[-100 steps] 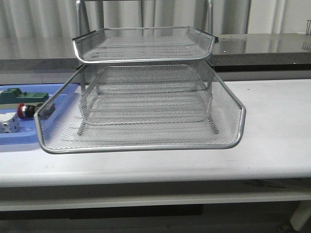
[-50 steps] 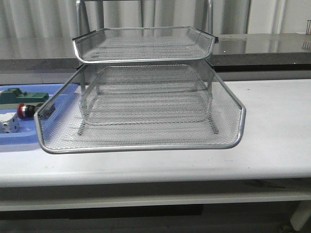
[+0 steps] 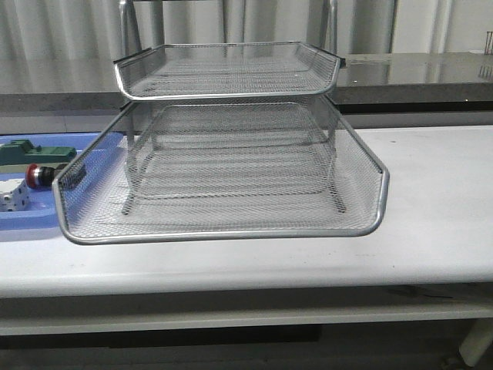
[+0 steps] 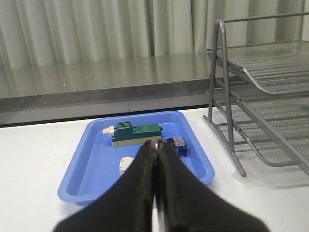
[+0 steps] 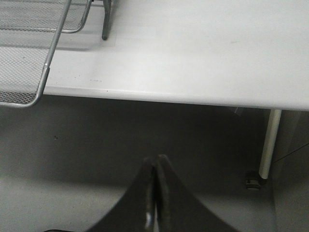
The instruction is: Place button on rack with both arms
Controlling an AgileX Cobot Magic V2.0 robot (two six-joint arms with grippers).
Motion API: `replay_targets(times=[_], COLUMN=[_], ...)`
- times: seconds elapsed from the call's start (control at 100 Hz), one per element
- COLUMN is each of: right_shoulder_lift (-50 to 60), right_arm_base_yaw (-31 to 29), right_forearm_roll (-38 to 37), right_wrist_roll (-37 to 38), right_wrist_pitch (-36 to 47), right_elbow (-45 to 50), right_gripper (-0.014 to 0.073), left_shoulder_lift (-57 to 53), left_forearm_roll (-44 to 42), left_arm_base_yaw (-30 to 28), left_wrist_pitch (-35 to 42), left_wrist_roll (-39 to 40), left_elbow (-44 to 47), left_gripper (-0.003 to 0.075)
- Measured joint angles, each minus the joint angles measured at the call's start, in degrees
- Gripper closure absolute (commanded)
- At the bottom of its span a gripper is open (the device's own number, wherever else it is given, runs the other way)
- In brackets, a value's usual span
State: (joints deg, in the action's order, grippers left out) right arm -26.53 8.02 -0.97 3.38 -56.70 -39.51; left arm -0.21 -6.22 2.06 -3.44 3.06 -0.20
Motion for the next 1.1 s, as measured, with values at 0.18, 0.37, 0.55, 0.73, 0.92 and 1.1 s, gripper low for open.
replay_targets(times=[0.18,0.37,0.55,0.73,0.92,1.1], right_shoulder_lift=[0.0,0.0,0.0,0.0,0.0,0.0], right_arm_base_yaw=[0.0,0.0,0.0,0.0,0.0,0.0], right_forearm_roll=[0.0,0.0,0.0,0.0,0.0,0.0], right_wrist_roll=[0.0,0.0,0.0,0.0,0.0,0.0], right_wrist_pitch=[0.0,0.0,0.0,0.0,0.0,0.0], right_elbow=[0.0,0.0,0.0,0.0,0.0,0.0], right_gripper=[0.0661,0.0661,0.0661,0.0661,0.0661,0.0661], left_shoulder_lift=[1.6,12.3,26.6,40.6,53.0,61.6], left_forearm_roll=[3.4,5.3,5.5,5.7,5.7,5.7], left_arm_base_yaw=[0.0,0.0,0.0,0.0,0.0,0.0], left_wrist_pitch=[-0.6,-4.0,-8.1,-15.4,-23.0,-31.7], left_wrist_roll=[0.0,0.0,0.0,0.0,0.0,-0.8], left_elbow=[-1.9,-9.9,-20.1,-31.7,-41.9,-49.7], left_gripper=[0.0741,0.0741,0.0741,0.0741,0.0741,0.0741])
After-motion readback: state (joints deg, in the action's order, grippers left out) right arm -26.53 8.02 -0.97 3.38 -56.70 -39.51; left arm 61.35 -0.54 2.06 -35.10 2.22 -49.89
